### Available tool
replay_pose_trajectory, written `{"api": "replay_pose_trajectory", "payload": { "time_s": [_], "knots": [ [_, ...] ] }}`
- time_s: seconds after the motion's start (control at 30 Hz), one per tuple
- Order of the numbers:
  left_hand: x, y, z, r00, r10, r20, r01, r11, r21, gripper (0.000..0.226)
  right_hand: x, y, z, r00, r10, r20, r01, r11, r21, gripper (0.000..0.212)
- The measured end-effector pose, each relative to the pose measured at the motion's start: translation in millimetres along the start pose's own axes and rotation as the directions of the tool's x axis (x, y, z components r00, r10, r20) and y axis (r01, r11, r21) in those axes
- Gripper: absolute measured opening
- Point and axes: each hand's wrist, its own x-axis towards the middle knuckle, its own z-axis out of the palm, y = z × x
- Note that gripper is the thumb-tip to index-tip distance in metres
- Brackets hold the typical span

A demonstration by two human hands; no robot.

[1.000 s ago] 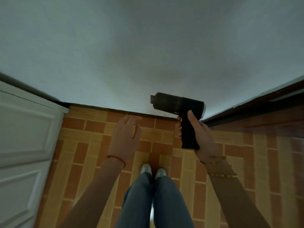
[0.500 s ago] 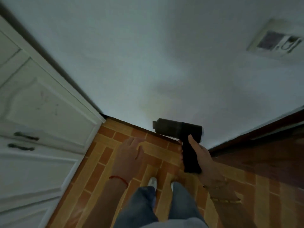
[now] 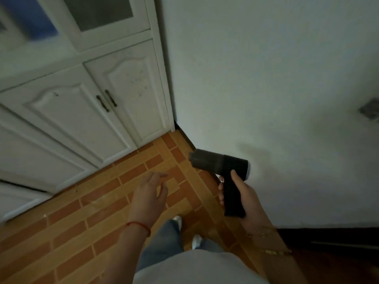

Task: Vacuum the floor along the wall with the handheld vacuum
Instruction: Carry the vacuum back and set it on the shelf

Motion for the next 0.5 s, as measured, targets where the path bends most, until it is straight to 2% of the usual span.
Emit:
{"api": "replay_pose_trajectory", "payload": {
  "time_s": [0.3,0.5],
  "knots": [
    [-64.8,-35.0,-32.9,0.964,-0.191,-0.186,0.198,0.98,0.02,0.023,0.8,13.1,49.2,0.955,0.099,0.279,-0.075,0.993,-0.096,0.041],
    [-95.8,-70.0,-56.9,0.891,-0.338,-0.304,0.335,0.94,-0.062,0.024,9.8,24.9,99.2,0.908,0.178,0.379,-0.09,0.967,-0.239,0.051]
  ]
}}
